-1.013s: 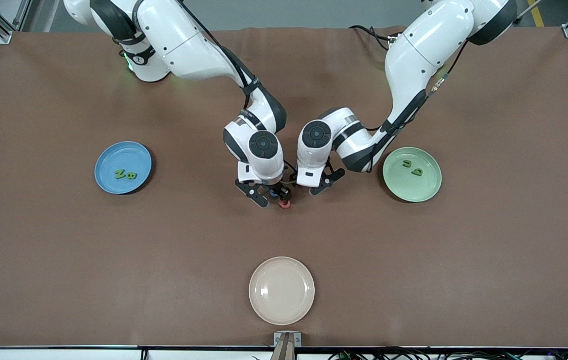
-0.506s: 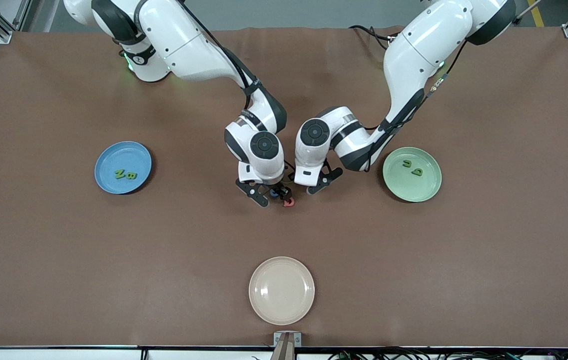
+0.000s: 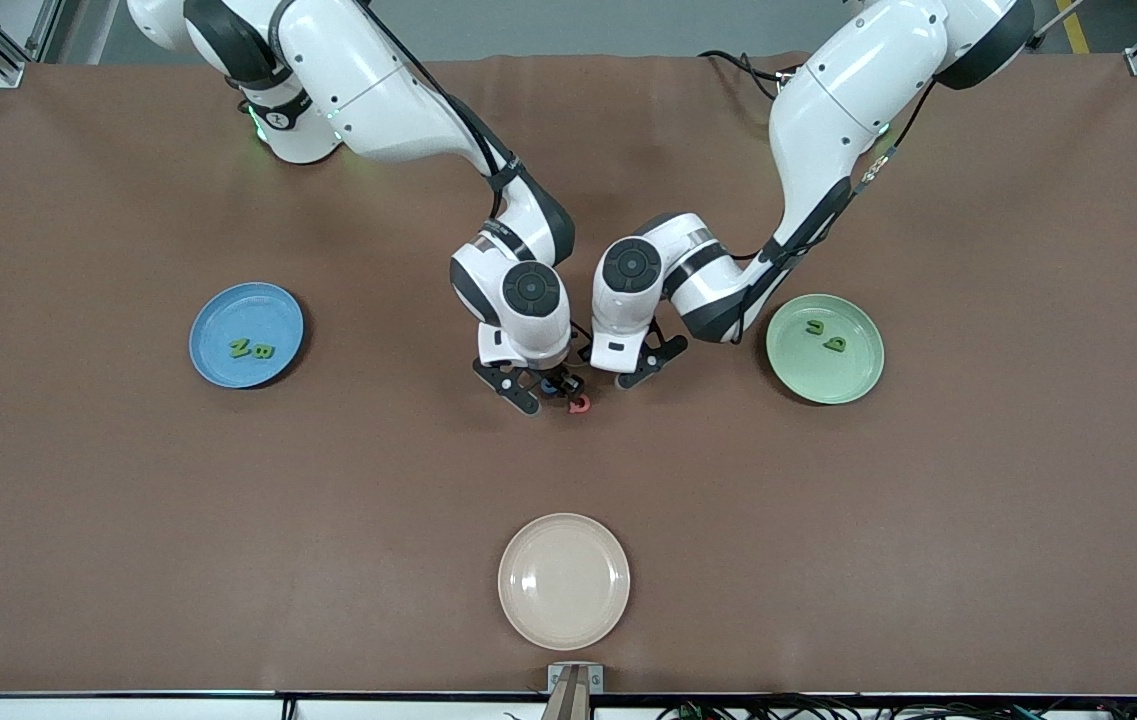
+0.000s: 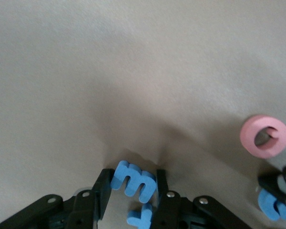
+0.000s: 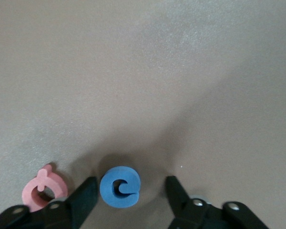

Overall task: Sort uppercase to blue plate, lowercase to green plate
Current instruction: 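Grasp the blue m with the left gripper while the right gripper grasps the c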

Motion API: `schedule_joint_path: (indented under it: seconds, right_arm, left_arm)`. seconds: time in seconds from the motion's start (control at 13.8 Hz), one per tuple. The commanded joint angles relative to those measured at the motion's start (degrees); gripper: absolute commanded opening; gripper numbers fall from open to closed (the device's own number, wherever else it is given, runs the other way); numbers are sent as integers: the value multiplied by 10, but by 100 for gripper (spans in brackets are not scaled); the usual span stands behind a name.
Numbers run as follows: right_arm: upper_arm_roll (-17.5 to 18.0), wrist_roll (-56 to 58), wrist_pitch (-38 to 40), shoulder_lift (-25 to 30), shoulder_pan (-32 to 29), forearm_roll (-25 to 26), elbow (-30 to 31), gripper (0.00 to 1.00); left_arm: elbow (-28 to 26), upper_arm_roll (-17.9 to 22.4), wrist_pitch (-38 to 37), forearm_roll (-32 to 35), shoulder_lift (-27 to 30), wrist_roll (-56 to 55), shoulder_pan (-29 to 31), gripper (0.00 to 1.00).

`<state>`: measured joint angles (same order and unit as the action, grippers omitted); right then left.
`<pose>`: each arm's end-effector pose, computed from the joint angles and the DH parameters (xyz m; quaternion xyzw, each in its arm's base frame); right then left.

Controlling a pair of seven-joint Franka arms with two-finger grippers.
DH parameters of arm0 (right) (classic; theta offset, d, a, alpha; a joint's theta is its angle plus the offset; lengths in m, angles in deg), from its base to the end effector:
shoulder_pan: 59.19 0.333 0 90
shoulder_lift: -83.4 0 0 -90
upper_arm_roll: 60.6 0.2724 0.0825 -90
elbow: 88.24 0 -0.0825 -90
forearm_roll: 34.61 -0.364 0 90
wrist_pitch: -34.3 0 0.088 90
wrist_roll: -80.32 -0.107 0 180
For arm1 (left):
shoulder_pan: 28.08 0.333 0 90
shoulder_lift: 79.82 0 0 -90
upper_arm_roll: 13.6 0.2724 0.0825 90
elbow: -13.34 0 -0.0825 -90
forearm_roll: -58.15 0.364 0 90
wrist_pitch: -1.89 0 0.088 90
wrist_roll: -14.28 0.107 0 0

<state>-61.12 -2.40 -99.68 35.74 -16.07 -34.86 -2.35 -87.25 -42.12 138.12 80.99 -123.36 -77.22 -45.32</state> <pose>0.4899 0.4517 0.1582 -0.9393 0.3430 -0.0033 0.0025 0.4432 -0.4285 0.1573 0.9524 0.3028 -0.0351 0.0042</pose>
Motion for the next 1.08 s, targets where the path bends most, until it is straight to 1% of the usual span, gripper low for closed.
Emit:
schedule_joint_path:
  seconds: [0.0, 0.07, 0.14, 0.22, 0.36, 0.58, 0.72, 0.87, 1.01]
  right_arm:
    - [-6, -11, -1, -14, 7, 7, -5, 32]
    - [-6, -11, -1, -14, 7, 7, -5, 22]
    - [-6, -11, -1, -14, 6, 7, -5, 9]
    - [-7, -10, 0, -13, 6, 7, -5, 3]
    - [-8, -2, 6, -10, -2, 7, -3, 0]
    - [-10, 33, 11, -4, -18, 6, -1, 0]
    - [-10, 65, 55, 8, -30, 6, -1, 0]
    - [-10, 112, 113, 32, -51, 6, 1, 0]
    - [-10, 168, 136, 71, -76, 6, 38, 0]
  left_arm:
    - [-48, -26, -2, 6, 34, 13, 48, 15]
    - [-60, -44, -3, 6, 46, 27, 71, 15]
    - [-72, -59, -3, 6, 57, 39, 90, 15]
    - [-88, -75, -3, 6, 75, 56, 113, 15]
    - [-122, -99, -9, 6, 113, 93, 158, 15]
    - [-179, -140, -9, 7, 148, 158, 236, 15]
    - [-217, -167, -10, 8, 171, 206, 292, 15]
    - [-260, -199, -10, 11, 197, 257, 352, 15]
    - [-293, -224, -10, 14, 219, 313, 412, 15]
